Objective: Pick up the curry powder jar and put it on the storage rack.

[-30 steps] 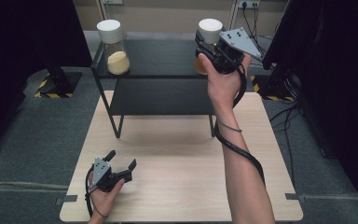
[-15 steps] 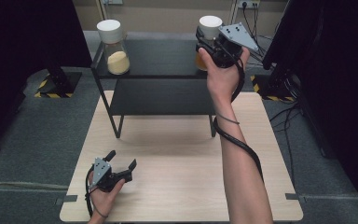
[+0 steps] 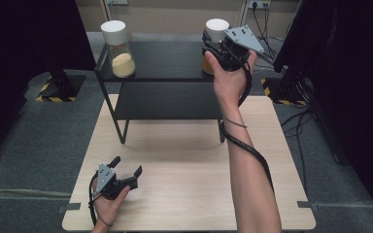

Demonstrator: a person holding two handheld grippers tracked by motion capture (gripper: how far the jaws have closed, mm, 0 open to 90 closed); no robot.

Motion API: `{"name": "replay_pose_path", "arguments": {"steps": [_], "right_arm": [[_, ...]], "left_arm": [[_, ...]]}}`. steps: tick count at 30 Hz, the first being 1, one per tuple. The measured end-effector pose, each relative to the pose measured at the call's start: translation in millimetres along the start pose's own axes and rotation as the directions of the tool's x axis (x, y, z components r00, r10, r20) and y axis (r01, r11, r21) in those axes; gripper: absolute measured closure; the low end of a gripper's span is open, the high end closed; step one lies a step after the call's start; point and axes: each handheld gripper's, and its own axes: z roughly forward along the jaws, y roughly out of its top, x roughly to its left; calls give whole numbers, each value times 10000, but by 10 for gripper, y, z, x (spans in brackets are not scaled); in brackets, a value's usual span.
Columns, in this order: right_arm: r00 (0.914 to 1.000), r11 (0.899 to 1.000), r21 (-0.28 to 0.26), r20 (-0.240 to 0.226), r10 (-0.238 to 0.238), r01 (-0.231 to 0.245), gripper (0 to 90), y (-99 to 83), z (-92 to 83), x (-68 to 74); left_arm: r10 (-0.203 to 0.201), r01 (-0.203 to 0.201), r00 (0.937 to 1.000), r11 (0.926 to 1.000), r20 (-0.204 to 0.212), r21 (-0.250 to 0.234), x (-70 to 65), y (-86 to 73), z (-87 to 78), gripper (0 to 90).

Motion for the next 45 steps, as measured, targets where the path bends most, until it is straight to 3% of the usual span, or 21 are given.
{"name": "replay_pose_path", "arguments": {"steps": [6,9,15,17,27,38,42,45], "right_arm": [[10000,10000,76,-35,10,-10,333,14,11,-16],[9999,9996,256,116,-80,77,261,39,6,-3],[9990,9985,289,50,454,-455,122,4,-29,-18],[9991,9987,302,19,420,-421,105,1,-54,-18],[9972,9987,231,-584,462,-449,86,-82,-213,-71],[9945,9982,183,-871,580,-566,80,-100,-388,-99],[9942,9990,273,-1010,374,-348,79,-129,-456,-103],[9951,9995,307,-990,-63,94,79,-157,-518,-85]], "left_arm": [[19,-19,10000,10000,0,22,-2,4,3,45],[38,-38,10000,10000,10,19,-2,3,3,45],[18,-18,10000,10000,15,13,-2,3,5,45],[39,-39,10000,10000,18,13,-3,3,7,46],[78,-79,10000,10000,23,19,-9,3,9,46],[115,-115,9999,9999,18,15,-16,3,10,46],[136,-136,9999,9999,18,11,-21,2,12,45],[127,-127,9999,9999,4,-2,-23,0,13,46]]}}
